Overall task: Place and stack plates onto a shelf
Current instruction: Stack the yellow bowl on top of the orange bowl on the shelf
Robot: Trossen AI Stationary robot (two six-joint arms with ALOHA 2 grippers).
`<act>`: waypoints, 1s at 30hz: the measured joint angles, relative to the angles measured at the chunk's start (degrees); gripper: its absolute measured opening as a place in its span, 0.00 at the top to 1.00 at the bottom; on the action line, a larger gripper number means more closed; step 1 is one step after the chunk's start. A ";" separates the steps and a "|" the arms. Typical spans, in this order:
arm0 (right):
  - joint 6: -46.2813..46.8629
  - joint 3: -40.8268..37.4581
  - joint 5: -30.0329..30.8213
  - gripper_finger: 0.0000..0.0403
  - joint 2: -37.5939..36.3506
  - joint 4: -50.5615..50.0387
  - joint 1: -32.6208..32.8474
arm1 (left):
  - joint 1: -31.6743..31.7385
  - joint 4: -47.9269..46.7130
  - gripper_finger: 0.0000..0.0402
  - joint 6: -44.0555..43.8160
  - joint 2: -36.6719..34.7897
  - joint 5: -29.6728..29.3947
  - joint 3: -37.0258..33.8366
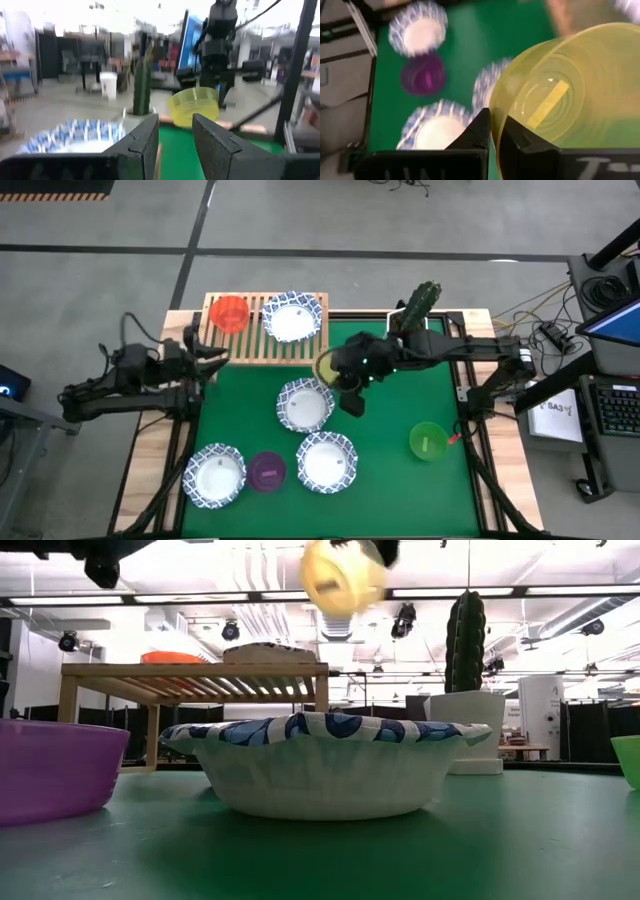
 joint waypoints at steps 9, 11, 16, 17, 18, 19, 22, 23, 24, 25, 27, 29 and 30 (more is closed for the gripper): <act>-21.00 14.90 10.95 0.98 8.19 12.79 -2.54 | 0.00 0.73 0.74 -0.23 -8.34 0.38 -2.79; -23.75 17.43 10.96 0.98 11.11 16.83 -3.85 | 0.02 0.32 0.74 -0.23 -10.16 1.54 -2.91; -28.36 26.09 10.86 0.98 19.35 19.17 -8.09 | 0.00 0.12 0.74 -0.82 -10.51 5.96 -2.45; -28.79 27.88 10.95 0.98 21.20 19.20 -9.06 | 0.00 0.53 0.74 -0.82 -10.39 6.31 -2.45; -29.20 29.62 10.95 0.98 23.01 19.15 -9.93 | 0.00 0.48 0.74 -0.84 -10.39 6.45 -2.45; -29.60 31.26 10.96 0.98 25.03 19.26 -10.73 | 0.00 0.44 0.74 -0.84 -10.62 6.42 -2.46; -31.03 33.68 10.30 0.98 29.90 23.43 -12.62 | 0.00 0.98 0.74 -1.00 -10.83 6.62 -2.56; -31.46 33.30 9.96 0.98 30.82 26.88 -13.04 | 0.00 0.99 0.74 -1.29 -10.81 6.61 -2.56; -32.19 33.29 9.51 0.98 31.98 29.28 -13.30 | 0.00 1.01 0.74 -1.33 -10.81 6.65 -2.55; -32.75 33.35 9.07 0.98 33.18 31.71 -13.64 | 0.00 1.15 0.74 -1.36 -10.79 6.78 -2.54; -33.88 33.66 8.74 0.98 35.00 36.06 -14.15 | 0.00 1.43 0.74 -1.62 -10.79 6.78 -2.54; -35.50 33.66 8.77 0.98 36.69 40.49 -14.36 | 0.00 1.45 0.74 -1.71 -10.79 6.78 -2.51; -36.30 33.66 8.66 0.98 37.40 42.03 -14.44 | 0.00 1.45 0.74 -1.71 -10.79 6.78 -2.50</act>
